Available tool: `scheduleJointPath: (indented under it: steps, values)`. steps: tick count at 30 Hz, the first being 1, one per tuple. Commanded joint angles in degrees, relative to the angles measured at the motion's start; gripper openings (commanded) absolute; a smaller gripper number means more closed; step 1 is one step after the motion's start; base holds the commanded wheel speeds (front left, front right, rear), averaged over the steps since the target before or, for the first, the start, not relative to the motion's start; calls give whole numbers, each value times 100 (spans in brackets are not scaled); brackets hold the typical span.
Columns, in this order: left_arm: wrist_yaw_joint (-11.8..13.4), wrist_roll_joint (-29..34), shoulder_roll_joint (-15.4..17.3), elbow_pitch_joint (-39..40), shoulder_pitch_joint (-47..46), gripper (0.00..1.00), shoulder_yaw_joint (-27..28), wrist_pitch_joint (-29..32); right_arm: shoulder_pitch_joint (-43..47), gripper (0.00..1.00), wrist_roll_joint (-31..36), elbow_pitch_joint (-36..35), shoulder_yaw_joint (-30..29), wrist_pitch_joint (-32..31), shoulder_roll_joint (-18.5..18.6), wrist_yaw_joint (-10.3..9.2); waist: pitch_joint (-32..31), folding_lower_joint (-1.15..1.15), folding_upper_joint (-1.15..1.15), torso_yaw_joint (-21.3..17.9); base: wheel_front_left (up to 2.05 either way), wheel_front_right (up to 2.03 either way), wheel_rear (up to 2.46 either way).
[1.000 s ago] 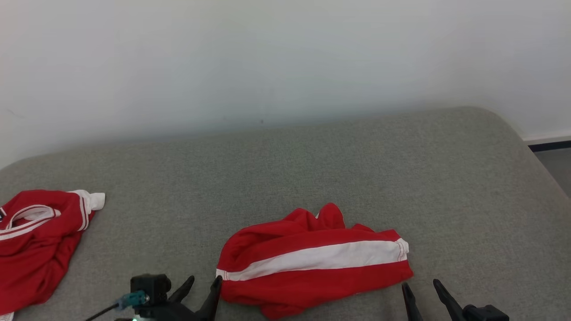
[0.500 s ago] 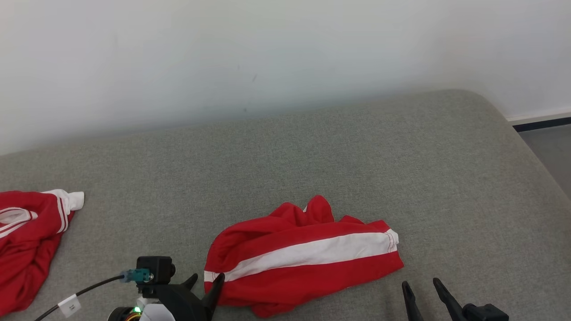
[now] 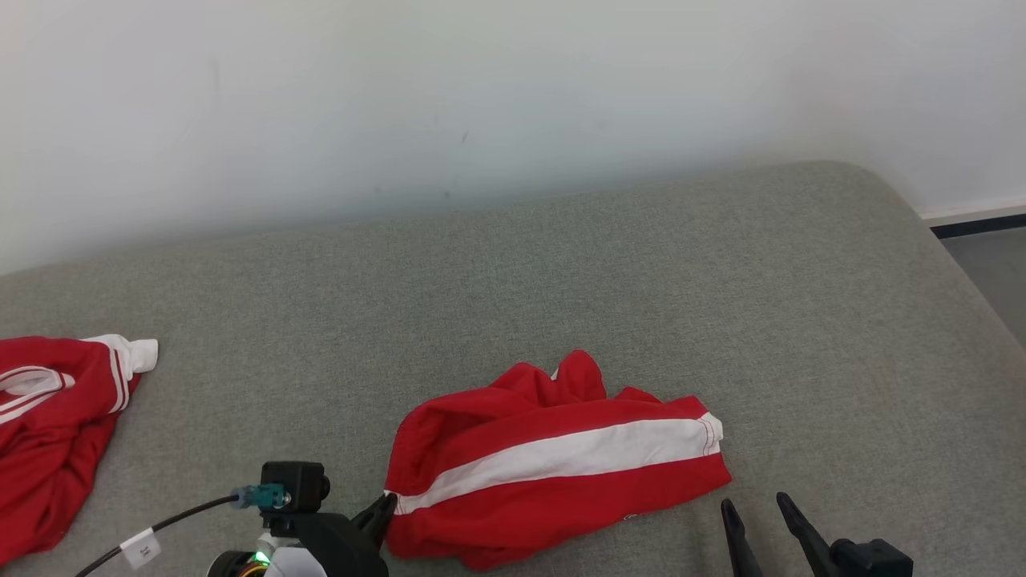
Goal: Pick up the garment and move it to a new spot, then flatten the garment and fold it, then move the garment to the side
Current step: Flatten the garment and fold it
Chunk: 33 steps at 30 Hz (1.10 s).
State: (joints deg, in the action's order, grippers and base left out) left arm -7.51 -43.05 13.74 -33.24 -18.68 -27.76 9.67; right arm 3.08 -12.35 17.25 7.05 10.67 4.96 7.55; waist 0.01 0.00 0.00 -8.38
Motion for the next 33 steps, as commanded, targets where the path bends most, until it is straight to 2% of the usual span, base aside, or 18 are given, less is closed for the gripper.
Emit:
scheduleJointPath:
  steps: [1,7,16,22,33]
  values:
    - [4,-41,20,67,106,0,-42,-105,-106,100,-29,-16,2,-7,50,-13,2,0,0,5,0,0,0]
    - [68,116,58,245,364,0,-76,-465,-347,100,-68,-50,-268,-259,174,-13,39,0,0,-9,0,0,0]
    - [370,411,-47,613,740,0,-197,-1074,-937,100,-5,74,-667,-1571,528,-13,203,0,0,170,0,0,0]
    - [362,478,-76,648,619,0,-248,-1191,-1432,100,-145,335,-345,-1957,696,-13,336,0,0,272,0,0,0]
    - [316,554,-100,592,306,0,-334,-1211,-2178,100,-757,1335,493,-2309,828,-13,678,0,0,469,0,0,0]
